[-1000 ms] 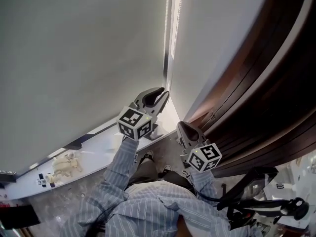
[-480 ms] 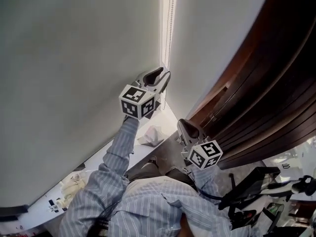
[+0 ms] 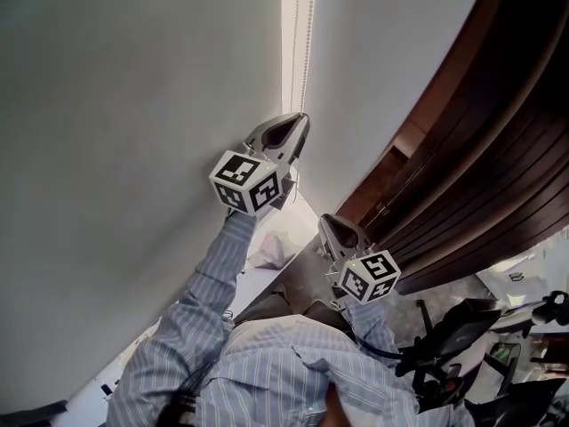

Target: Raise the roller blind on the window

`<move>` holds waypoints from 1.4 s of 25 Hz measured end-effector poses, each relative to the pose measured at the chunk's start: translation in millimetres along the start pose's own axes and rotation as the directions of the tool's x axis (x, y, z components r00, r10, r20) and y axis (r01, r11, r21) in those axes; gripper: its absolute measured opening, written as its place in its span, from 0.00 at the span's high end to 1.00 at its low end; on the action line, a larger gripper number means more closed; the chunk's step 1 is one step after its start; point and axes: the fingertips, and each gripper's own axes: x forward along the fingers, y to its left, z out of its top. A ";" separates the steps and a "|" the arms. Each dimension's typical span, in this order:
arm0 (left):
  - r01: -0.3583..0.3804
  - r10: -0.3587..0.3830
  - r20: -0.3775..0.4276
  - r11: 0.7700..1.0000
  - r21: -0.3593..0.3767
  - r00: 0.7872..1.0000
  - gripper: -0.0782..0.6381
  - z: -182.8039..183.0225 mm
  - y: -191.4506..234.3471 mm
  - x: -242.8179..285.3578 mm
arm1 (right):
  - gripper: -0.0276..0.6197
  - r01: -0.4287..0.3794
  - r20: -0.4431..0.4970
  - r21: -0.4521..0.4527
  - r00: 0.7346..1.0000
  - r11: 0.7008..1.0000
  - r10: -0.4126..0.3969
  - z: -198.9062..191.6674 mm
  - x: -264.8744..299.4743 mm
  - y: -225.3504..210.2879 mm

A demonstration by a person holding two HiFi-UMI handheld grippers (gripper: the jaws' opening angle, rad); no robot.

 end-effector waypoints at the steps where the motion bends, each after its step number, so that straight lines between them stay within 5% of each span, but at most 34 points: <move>1: 0.003 -0.003 0.003 1.000 0.002 1.000 0.88 1.1 -0.1 -1.4 | 0.95 0.002 0.001 -0.002 1.000 1.000 -0.002 1.1 1.1 0.8; 5: 0.018 -0.020 -0.016 0.995 -0.098 1.000 0.88 -6.1 2.8 -10.0 | 0.95 0.005 0.053 -0.052 0.999 0.999 -0.002 23.2 2.8 9.2; 9: 0.022 -0.027 -0.031 0.987 -0.157 0.999 0.88 -19.1 3.9 -20.9 | 0.95 -0.029 0.169 -0.194 0.984 0.981 0.063 89.6 7.7 30.0; 12: 0.018 -0.022 -0.024 0.989 -0.149 0.999 0.88 -19.8 2.6 -29.7 | 0.94 -0.082 0.202 -0.274 0.969 0.958 0.141 138.3 23.2 44.3; 15: 0.011 -0.017 -0.040 0.992 -0.129 0.999 0.88 -19.5 -3.3 -37.7 | 0.79 -0.136 0.158 -0.338 0.967 0.931 0.198 170.7 43.9 58.0; 18: 0.006 -0.011 -0.047 0.995 -0.104 0.999 0.88 -18.1 -10.6 -46.2 | 0.79 -0.182 0.146 -0.382 0.956 0.906 0.253 201.5 58.5 74.3; 22: 0.002 -0.005 -0.058 0.999 -0.054 0.998 0.88 -17.3 -16.1 -52.1 | 0.79 -0.141 0.193 -0.453 0.949 0.880 0.251 243.7 72.1 86.1; 26: 0.002 -0.007 -0.053 0.996 -0.084 0.999 0.88 -17.1 -18.5 -53.5 | 0.82 -0.148 0.238 -0.461 0.929 0.875 0.282 269.8 73.3 94.6; 27: 0.000 -0.005 -0.051 0.996 -0.091 0.999 0.88 -18.6 -18.6 -53.6 | 0.94 -0.152 0.251 -0.445 0.925 0.883 0.286 272.4 71.7 93.1; 31: 0.006 -0.011 -0.054 0.994 -0.106 0.998 0.88 -20.2 -16.5 -55.3 | 0.95 -0.188 0.249 -0.408 0.919 0.893 0.307 271.8 77.1 95.5; 35: -0.013 0.008 -0.044 0.993 -0.119 0.999 0.88 -26.4 -20.2 -57.4 | 0.95 -0.068 0.286 -0.481 0.931 0.874 0.229 266.8 74.6 89.8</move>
